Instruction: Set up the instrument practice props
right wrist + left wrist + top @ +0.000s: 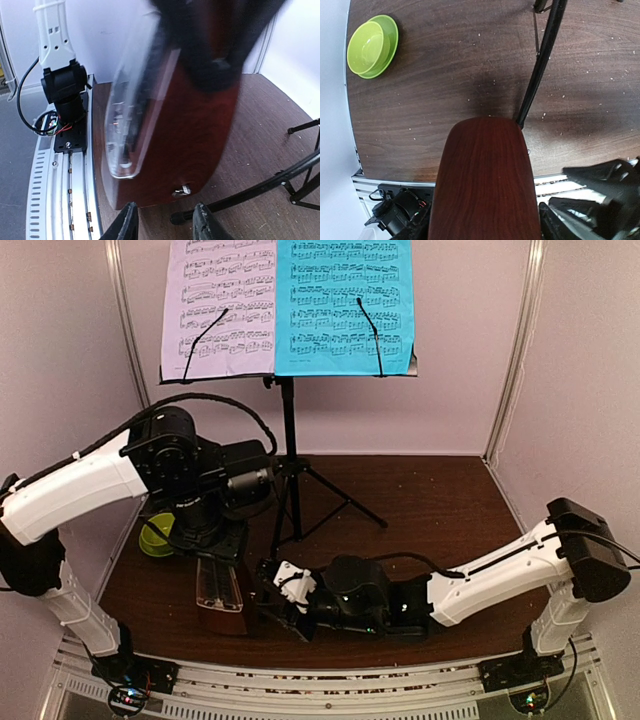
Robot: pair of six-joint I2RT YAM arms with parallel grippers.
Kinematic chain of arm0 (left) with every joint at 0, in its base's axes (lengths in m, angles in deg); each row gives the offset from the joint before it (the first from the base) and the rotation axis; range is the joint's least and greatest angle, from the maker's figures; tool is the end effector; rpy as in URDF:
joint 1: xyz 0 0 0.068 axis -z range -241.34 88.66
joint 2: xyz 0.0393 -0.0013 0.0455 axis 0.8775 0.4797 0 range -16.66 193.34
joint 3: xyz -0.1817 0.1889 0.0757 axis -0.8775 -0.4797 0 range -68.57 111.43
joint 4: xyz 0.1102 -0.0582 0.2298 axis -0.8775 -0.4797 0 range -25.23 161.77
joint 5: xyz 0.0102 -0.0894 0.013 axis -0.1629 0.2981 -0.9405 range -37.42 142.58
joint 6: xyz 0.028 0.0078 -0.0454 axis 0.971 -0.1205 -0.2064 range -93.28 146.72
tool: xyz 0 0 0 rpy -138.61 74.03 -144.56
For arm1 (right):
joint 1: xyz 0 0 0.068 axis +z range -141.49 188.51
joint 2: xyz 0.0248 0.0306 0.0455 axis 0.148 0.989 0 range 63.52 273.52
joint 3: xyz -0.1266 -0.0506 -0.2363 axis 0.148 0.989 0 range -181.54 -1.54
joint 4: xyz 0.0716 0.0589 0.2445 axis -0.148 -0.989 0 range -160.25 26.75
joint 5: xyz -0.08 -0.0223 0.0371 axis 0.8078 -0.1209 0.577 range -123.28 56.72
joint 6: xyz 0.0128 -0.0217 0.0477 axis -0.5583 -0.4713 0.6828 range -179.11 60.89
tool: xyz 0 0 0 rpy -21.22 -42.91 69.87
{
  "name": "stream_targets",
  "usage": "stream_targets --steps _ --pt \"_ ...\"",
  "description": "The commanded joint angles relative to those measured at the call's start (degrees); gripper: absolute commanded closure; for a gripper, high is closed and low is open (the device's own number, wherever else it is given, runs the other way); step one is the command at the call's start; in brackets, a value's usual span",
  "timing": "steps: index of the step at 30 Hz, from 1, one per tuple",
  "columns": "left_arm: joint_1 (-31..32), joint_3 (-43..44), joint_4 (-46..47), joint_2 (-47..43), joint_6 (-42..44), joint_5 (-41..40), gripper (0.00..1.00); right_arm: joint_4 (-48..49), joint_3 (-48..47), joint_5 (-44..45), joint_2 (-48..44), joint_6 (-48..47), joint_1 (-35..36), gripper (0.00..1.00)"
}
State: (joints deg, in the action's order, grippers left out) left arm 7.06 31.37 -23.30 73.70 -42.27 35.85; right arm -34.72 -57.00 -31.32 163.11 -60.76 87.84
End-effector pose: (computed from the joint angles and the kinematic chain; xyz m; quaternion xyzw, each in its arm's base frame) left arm 0.1059 -0.2397 0.3697 -0.0109 0.9886 0.0166 0.1496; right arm 0.0728 0.3804 0.2169 -0.5092 0.6124 0.3686 0.4795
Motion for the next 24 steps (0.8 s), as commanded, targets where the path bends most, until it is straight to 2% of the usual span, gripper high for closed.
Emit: stream_targets --steps 1,10,18,24 --pt "-2.2 0.72 0.06 0.08 -0.93 0.37 1.0 1.15 -2.4 1.95 3.23 -2.4 1.52 0.63" --pt "-4.15 0.74 0.1 1.69 -1.04 2.21 1.0 2.86 -3.86 5.98 8.21 -2.53 1.62 0.66" --pt "-5.24 3.03 0.14 3.0 0.21 3.26 1.0 4.22 -4.39 13.25 11.02 -3.57 1.62 0.74" --pt "-5.86 5.07 0.17 4.46 0.76 4.54 1.0 4.21 -5.11 14.18 12.3 -2.79 1.66 0.75"
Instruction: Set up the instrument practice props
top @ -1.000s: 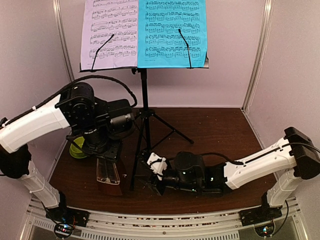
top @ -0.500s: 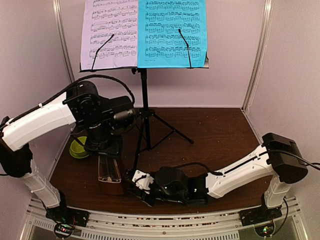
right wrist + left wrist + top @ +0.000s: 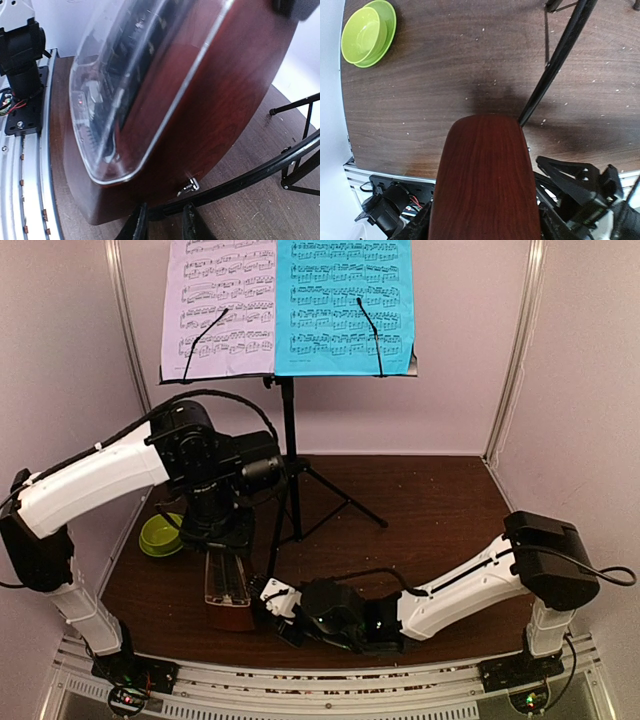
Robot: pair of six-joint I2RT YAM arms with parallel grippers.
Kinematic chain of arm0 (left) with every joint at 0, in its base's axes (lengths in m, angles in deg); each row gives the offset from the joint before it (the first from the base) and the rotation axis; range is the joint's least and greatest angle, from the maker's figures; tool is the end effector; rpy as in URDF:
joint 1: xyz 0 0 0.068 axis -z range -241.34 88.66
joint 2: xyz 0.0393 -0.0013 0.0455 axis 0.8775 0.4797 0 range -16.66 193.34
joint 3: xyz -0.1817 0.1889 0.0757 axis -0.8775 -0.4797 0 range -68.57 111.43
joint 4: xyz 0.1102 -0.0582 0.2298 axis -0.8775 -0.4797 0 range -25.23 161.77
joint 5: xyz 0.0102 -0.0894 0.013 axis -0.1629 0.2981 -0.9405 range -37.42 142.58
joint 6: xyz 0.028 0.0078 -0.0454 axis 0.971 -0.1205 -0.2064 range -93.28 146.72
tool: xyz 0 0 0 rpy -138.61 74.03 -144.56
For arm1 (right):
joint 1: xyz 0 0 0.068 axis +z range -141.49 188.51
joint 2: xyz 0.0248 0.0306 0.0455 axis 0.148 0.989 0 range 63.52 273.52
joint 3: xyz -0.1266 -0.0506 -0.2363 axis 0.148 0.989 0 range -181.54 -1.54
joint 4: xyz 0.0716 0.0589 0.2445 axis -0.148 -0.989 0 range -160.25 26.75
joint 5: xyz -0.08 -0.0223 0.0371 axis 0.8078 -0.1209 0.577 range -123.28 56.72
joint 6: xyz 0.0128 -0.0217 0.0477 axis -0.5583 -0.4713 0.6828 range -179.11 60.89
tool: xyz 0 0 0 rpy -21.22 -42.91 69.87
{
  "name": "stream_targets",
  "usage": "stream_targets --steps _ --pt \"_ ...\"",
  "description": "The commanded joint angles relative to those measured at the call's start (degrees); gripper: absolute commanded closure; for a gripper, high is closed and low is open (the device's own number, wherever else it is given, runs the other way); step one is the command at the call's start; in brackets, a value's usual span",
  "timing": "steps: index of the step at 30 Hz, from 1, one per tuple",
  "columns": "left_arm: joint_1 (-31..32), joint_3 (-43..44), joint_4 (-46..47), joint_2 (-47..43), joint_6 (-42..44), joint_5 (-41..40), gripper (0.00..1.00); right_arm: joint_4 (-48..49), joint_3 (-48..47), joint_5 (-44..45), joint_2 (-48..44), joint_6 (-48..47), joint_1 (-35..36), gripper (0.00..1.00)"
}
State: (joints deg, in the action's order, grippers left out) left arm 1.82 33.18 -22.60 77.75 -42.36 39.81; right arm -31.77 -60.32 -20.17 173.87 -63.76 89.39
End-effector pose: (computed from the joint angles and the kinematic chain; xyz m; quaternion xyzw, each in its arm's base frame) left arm 0.1340 -0.2475 0.3589 -0.0542 0.9920 0.0215 0.1121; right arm 0.0734 0.4068 0.1691 -0.5048 0.6422 0.2778 0.5056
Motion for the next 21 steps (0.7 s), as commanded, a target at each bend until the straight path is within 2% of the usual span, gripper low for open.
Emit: stream_targets --steps 1,9,16,21 --pt "-0.66 3.54 -0.55 0.61 0.89 0.65 1.0 1.19 -1.96 3.11 1.77 0.51 0.18 0.75" --pt "-0.75 4.5 -0.24 1.13 1.24 1.39 1.0 1.37 -2.5 8.75 2.75 0.94 0.11 0.76" --pt "-0.73 4.69 0.55 1.17 1.89 2.29 1.0 2.08 -3.37 9.64 3.14 1.13 0.07 0.78" --pt "-0.75 4.66 0.76 1.13 2.26 2.4 1.0 2.83 -3.05 10.91 2.96 1.26 0.02 0.89"
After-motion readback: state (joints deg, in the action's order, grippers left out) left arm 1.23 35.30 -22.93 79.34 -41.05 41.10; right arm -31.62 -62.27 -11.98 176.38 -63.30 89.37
